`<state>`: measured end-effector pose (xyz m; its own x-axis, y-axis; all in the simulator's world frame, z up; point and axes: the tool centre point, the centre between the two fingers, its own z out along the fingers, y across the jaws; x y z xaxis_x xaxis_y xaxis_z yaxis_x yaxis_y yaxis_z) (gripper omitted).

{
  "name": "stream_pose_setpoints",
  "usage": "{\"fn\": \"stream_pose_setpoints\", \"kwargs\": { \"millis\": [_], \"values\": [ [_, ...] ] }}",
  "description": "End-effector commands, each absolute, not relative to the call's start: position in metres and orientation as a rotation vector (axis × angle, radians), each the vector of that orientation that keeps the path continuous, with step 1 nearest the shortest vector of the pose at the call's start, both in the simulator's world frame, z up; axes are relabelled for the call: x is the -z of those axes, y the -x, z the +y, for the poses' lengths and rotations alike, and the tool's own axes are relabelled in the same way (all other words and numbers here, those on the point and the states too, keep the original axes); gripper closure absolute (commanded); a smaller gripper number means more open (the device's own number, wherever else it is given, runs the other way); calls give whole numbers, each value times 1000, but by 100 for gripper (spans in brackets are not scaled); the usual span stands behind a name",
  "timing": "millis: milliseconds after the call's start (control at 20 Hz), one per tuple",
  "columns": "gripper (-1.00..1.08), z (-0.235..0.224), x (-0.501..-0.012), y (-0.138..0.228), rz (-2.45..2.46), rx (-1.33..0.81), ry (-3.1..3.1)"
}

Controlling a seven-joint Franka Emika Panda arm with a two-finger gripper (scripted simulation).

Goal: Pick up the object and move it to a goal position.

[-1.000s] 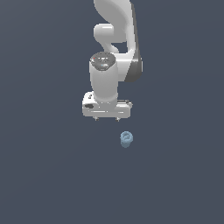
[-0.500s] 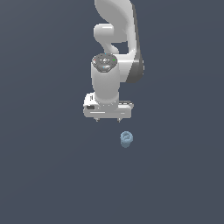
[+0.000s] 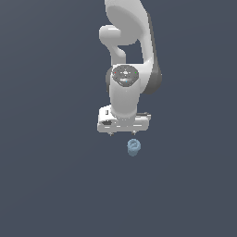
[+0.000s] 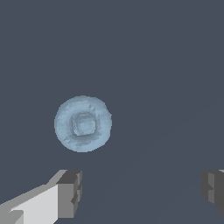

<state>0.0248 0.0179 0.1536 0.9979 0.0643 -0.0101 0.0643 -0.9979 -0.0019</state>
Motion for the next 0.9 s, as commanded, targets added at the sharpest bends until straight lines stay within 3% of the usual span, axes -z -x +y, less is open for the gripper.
{"fn": "stream_pose_setpoints", "kwargs": {
  "millis": [0,400,850],
  "values": [
    [-92,34,-148,-34,-167,-12,3137],
    [-92,67,-136,-52,-300,-1,3128],
    [-92,70,-128,-53,-311,-1,3126]
  ]
}}
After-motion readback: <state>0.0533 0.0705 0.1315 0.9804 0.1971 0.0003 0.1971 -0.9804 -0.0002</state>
